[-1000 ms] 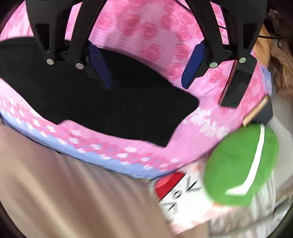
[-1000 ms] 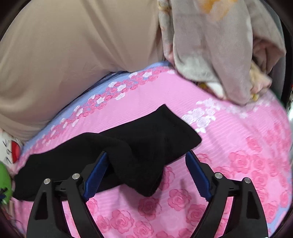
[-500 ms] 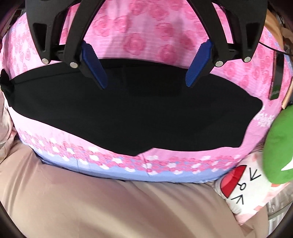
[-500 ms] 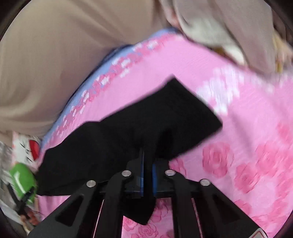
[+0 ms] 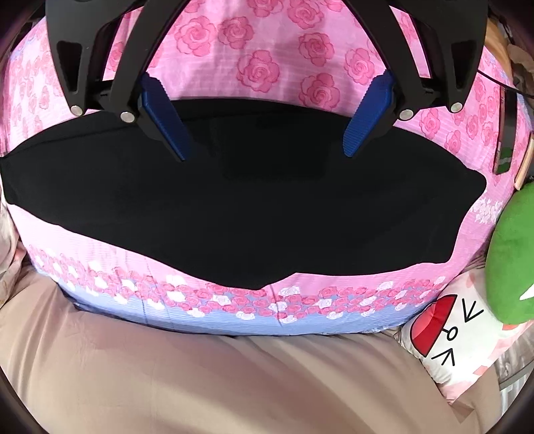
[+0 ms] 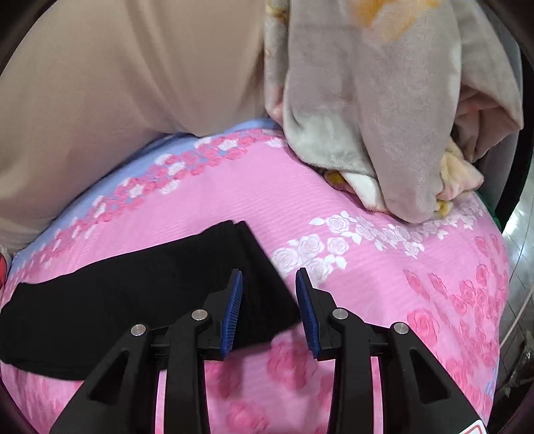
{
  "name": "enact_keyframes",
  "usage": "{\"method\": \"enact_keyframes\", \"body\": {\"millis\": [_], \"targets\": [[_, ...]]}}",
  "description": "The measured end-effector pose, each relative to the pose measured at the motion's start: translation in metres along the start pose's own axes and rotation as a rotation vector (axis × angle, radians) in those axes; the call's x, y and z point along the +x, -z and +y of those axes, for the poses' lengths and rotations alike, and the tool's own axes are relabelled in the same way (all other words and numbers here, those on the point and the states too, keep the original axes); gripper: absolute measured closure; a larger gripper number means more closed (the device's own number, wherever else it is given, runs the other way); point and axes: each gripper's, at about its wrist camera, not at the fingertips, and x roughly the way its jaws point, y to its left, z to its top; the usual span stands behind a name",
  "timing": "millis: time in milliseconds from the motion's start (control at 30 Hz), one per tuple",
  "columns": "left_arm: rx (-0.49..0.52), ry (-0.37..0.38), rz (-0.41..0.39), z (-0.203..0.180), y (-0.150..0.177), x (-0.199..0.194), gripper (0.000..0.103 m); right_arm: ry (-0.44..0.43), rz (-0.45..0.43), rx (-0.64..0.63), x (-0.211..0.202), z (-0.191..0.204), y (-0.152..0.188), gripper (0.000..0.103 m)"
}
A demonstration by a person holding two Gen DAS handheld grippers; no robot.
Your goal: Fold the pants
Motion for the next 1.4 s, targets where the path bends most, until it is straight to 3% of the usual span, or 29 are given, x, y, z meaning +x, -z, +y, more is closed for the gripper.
{"method": "enact_keyframes", "body": {"millis": [233,367,467,733,933,1067,1267,1300,1333,1400], "targets": [[0.003,0.037,-0.024,-0.01,-0.004,0.009,0.012,-0.163,0.046,-0.018,-0.03,0.066,0.033,0.069],[0.016,0.022,-0.043,-0.007,0.004,0.007,0.012,-0.229,0.112,-0.025,-0.028,0.108,0.062,0.061],[-0.003,0.016,-0.04,0.007,0.01,0.006,0.012,-0.321,0.146,0.001,-0.026,0.142,0.082,0.061],[-0.076,-0.069,-0.063,0.065,0.03,-0.003,0.01,-0.42,0.259,-0.021,-0.002,0.216,0.113,0.061],[-0.113,-0.089,-0.066,0.091,0.039,-0.008,0.009,-0.402,0.282,-0.001,0.005,0.229,0.116,0.057],[-0.129,-0.087,-0.07,0.099,0.043,-0.01,0.008,-0.473,0.337,0.029,0.004,0.227,0.124,0.057],[-0.126,-0.059,-0.05,0.092,0.041,-0.004,0.008,-0.503,0.305,0.089,0.021,0.231,0.111,0.055],[-0.121,-0.057,-0.053,0.089,0.04,-0.005,0.008,-0.496,0.294,0.081,0.023,0.234,0.108,0.066],[-0.114,-0.059,-0.056,0.086,0.04,-0.007,0.008,-0.485,0.285,0.066,0.023,0.236,0.106,0.097],[-0.107,-0.068,-0.059,0.085,0.04,-0.01,0.008,-0.503,0.287,0.065,0.017,0.236,0.103,0.097]]}}
